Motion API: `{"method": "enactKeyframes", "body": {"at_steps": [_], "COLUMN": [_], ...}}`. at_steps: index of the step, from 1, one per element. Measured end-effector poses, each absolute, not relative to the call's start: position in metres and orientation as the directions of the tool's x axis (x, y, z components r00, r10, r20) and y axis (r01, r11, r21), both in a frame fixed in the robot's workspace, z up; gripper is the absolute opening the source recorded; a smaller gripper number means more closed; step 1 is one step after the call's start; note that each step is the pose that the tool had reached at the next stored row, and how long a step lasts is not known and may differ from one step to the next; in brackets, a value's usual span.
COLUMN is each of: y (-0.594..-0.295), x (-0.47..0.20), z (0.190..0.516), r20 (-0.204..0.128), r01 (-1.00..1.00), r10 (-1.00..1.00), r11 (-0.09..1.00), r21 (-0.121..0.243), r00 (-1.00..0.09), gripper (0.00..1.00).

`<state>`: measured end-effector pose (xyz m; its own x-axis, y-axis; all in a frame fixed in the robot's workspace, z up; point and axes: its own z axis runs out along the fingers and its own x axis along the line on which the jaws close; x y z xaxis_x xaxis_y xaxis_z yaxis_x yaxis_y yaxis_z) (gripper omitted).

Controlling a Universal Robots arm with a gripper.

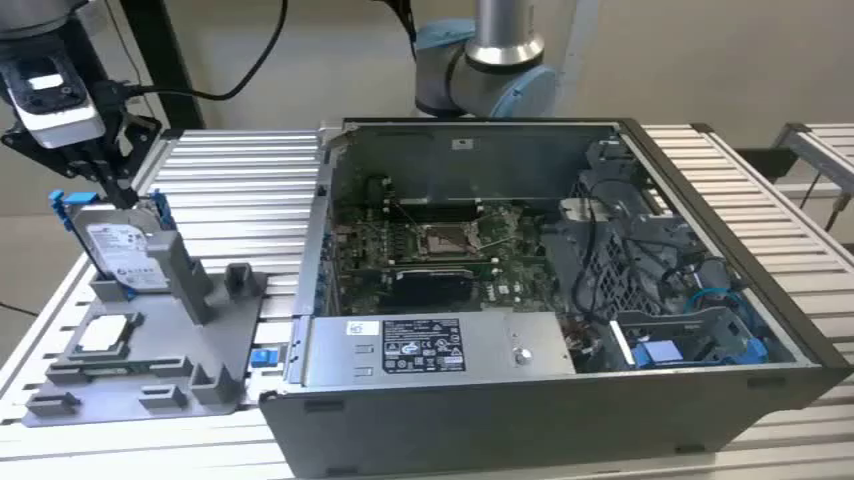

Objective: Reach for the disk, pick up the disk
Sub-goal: 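Reach for the disk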

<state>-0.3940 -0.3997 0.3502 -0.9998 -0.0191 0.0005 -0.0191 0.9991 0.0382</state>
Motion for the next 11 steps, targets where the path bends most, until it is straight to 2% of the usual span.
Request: {"method": "enactKeyframes", "body": {"at_steps": [11], "y": [-0.3997], "x": [-0.394], "z": [0.3502], "r20": [0.001], "r01": [-0.019], "r10": [-0.019], "r11": [0.999], "r21": [0.038], "r00": [-1.0], "gripper": [0.0]}}
